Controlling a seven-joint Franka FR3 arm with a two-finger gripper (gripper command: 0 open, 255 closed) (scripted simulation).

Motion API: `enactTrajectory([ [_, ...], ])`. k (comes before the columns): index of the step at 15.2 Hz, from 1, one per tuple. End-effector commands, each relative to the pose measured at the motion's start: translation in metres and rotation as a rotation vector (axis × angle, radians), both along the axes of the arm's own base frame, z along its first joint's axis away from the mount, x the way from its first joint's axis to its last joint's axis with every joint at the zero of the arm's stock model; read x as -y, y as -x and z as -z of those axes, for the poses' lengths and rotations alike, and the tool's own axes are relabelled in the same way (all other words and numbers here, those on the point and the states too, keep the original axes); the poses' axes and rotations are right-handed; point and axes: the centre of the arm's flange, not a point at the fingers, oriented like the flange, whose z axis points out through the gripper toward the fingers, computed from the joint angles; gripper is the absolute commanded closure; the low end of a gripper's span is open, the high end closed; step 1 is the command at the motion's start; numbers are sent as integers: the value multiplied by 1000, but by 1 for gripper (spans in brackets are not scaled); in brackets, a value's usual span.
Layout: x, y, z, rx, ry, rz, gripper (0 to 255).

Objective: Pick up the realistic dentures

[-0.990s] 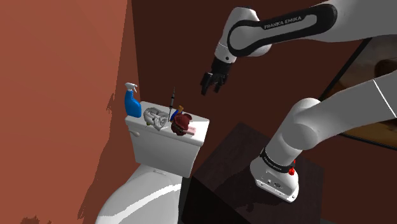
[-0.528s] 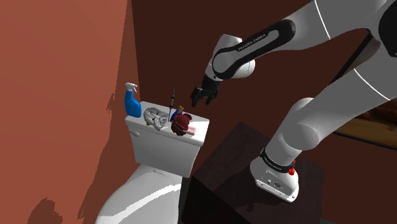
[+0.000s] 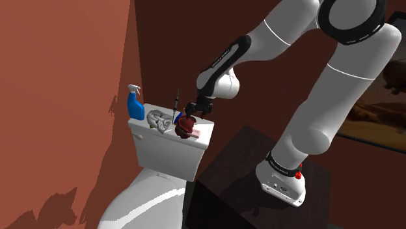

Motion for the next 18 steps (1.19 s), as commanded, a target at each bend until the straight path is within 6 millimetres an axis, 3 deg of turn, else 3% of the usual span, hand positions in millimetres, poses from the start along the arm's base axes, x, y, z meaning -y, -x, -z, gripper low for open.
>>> enactTrajectory([
  [1,-3,-7,25,8,-10,37,0],
  [4,-3,-19,58,18,-24,81,0],
  [13,-3,-19,98,18,-24,81,0],
  [14,-3,-20,99,18,-24,81,255],
  [18,-3,-20,99,18,-24,81,255],
])
